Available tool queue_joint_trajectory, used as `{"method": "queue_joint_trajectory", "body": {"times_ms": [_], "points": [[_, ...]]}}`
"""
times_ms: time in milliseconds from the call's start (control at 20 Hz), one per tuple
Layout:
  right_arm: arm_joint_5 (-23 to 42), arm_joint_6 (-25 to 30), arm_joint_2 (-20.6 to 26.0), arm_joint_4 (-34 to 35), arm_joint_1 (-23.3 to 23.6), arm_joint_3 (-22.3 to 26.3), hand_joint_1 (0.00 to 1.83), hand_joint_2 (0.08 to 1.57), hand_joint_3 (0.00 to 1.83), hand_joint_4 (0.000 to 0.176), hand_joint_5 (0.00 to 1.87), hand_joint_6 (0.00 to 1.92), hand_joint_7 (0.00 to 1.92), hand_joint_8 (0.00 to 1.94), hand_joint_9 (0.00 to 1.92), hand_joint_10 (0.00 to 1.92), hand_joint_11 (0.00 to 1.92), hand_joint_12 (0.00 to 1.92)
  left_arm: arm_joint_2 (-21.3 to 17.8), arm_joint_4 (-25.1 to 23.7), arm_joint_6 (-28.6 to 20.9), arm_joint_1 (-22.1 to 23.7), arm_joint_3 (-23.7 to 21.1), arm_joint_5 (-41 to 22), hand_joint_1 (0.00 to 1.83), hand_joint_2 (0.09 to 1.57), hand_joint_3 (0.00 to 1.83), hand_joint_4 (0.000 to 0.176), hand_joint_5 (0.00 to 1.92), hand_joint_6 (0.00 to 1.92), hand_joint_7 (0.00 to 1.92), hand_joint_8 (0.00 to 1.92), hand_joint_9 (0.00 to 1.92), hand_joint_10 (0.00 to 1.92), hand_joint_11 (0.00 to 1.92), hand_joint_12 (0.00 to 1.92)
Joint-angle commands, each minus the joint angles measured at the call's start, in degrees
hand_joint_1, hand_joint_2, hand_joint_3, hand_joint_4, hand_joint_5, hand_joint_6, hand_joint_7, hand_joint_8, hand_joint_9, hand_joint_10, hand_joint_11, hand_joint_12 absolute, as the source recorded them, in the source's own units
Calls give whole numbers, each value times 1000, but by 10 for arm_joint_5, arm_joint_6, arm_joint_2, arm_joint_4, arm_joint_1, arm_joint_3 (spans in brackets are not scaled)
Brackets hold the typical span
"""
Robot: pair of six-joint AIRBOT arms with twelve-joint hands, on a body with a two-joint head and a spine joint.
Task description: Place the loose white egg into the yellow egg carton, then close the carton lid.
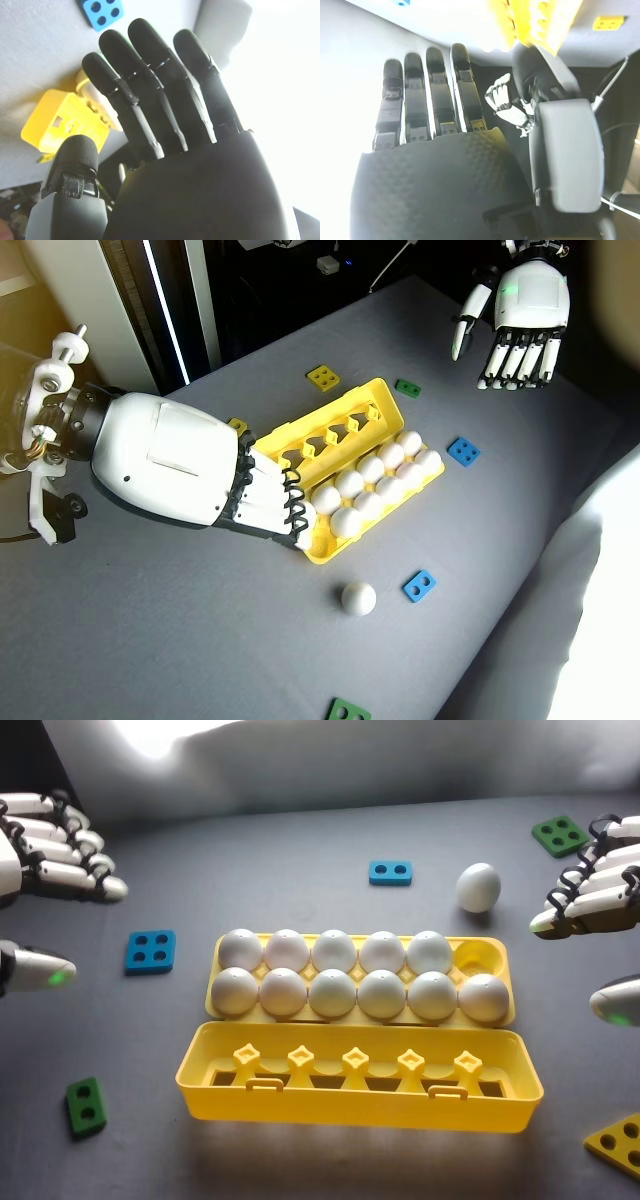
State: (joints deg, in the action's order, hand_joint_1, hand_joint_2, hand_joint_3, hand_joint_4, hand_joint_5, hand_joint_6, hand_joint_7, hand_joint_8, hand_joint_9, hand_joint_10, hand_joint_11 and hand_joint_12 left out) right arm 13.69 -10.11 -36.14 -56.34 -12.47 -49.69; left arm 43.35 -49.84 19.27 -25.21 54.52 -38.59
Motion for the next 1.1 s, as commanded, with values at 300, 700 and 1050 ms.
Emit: {"method": "queue_joint_trajectory", "body": {"times_ms": [300,700,1050], "points": [[10,-6,4,30,19,-2,0,1317,2,0,374,1,362,1,308,0,0,725,-9,23,0,5,9,-34,0,1321,2,0,384,1,367,1,300,3,0,578],[-20,-17,-35,75,62,-41,0,1312,0,0,404,6,369,2,315,3,0,730,-4,-58,-70,21,19,-35,0,1322,1,0,429,3,406,1,323,1,0,591],[-48,-4,-122,80,112,-138,502,1090,0,42,356,5,263,3,226,5,0,584,7,-70,-98,29,39,-80,0,1321,0,0,463,2,437,2,349,3,0,613]]}}
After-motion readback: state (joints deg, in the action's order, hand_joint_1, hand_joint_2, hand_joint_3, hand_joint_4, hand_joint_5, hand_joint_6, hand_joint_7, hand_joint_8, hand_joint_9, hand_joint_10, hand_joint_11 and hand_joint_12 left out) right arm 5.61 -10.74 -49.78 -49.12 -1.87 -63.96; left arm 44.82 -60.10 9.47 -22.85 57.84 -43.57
